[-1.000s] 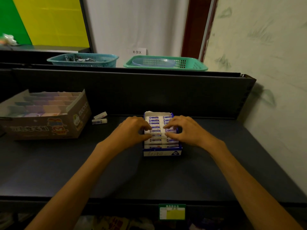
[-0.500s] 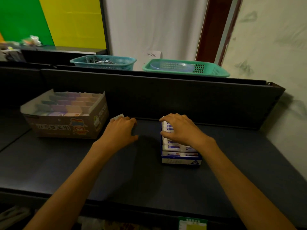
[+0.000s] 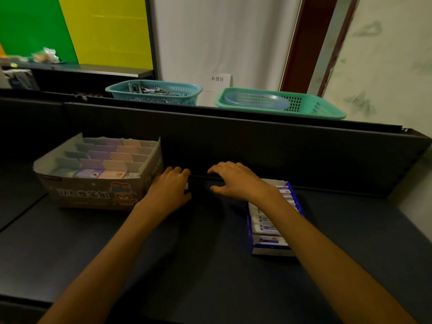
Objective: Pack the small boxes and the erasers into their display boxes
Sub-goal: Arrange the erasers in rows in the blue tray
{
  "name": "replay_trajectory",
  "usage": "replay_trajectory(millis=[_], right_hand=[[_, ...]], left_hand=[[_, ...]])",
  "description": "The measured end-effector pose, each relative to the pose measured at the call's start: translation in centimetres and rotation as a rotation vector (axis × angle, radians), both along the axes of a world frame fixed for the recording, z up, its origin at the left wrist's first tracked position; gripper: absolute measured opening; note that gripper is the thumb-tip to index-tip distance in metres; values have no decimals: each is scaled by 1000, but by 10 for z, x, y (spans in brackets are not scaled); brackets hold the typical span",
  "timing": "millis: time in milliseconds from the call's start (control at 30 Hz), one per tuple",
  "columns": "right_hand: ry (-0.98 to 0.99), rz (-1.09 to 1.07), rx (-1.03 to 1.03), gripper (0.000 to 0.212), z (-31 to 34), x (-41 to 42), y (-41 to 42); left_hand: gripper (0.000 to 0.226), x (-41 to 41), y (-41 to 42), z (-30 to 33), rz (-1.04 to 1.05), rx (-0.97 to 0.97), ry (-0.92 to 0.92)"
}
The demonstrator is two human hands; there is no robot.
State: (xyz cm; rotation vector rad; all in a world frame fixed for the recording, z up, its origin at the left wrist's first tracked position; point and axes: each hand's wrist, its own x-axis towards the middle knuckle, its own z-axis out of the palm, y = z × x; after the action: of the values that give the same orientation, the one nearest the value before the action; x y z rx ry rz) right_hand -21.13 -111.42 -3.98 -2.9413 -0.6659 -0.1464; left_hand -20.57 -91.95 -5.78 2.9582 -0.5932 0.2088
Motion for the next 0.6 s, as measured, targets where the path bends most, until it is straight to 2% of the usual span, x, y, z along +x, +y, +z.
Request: replay_trajectory(millis=[167,400,600], right_hand=[[85,51,21,53,-4,37,22],[206,90,96,61,-16,65,50],[131,135,56,40,-26,74,55]], left_hand=[[57,18,9,-8,7,-38,61],[68,28,22,-14,-4,-140,109],[53,31,37,-19,-8,-189,120]])
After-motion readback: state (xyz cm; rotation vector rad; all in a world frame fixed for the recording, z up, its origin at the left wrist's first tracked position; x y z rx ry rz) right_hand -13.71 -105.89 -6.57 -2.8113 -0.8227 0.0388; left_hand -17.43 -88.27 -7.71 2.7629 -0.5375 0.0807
